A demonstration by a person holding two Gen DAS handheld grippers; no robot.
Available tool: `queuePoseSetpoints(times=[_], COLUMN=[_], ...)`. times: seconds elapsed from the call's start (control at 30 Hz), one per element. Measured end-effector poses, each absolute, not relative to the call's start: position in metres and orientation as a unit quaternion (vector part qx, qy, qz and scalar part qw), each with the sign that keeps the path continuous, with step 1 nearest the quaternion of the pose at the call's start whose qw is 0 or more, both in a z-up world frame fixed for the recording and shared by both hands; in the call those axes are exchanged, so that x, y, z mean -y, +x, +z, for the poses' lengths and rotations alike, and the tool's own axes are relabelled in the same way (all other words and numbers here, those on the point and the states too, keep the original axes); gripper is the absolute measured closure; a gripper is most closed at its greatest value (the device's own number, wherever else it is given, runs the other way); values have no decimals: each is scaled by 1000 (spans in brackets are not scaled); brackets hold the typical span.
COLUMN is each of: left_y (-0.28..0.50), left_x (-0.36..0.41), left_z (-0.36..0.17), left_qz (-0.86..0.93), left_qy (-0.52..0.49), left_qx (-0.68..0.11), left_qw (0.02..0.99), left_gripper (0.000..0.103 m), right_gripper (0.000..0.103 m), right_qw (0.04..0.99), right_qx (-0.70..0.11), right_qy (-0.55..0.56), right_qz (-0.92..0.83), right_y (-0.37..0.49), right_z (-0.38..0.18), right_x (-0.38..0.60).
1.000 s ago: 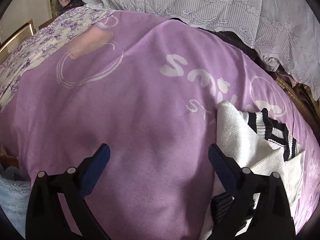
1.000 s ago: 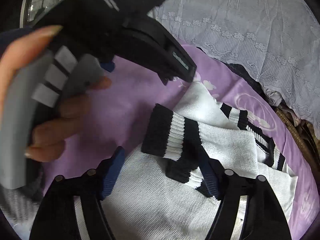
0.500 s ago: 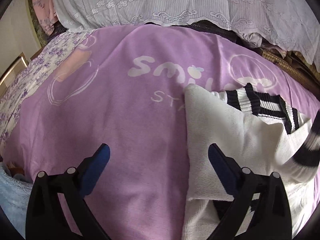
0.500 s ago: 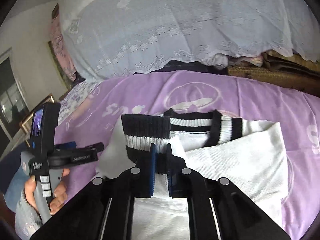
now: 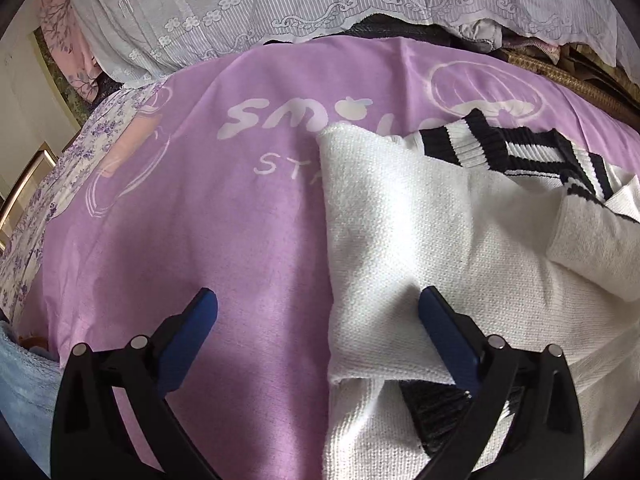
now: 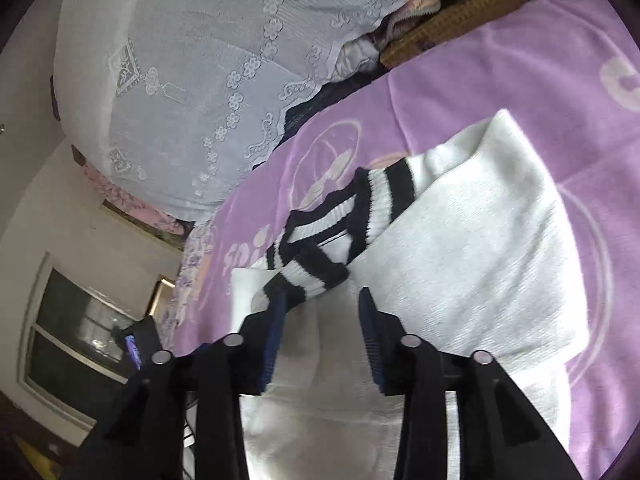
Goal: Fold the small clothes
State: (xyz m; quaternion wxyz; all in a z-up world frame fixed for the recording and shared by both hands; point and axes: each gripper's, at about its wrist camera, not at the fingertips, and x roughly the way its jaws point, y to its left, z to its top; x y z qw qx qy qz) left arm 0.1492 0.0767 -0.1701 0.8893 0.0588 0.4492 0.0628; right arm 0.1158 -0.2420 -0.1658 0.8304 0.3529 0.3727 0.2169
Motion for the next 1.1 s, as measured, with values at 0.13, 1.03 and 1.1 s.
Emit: queuePoseSetpoints(times=[0.13,1.03,1.1], left_y=[152,142,136], left_x=[-82,-81,-79], left_z=[-174,-160,-147], left_qz=[55,54,49], left_qy=[41,39,36], left_qx=[-457,-434,-414], left_qw=[887,898,908], left_gripper=[4,4,4], right_gripper=[46,81,79], right_qw=[797,890,892], right_qx=[-410,-347,-340], right_qy=[372,296,298], right_qz=[240,8,-22], right_y=[137,94,84], right_z=[-168,-180,-180], right_x=[214,275,285])
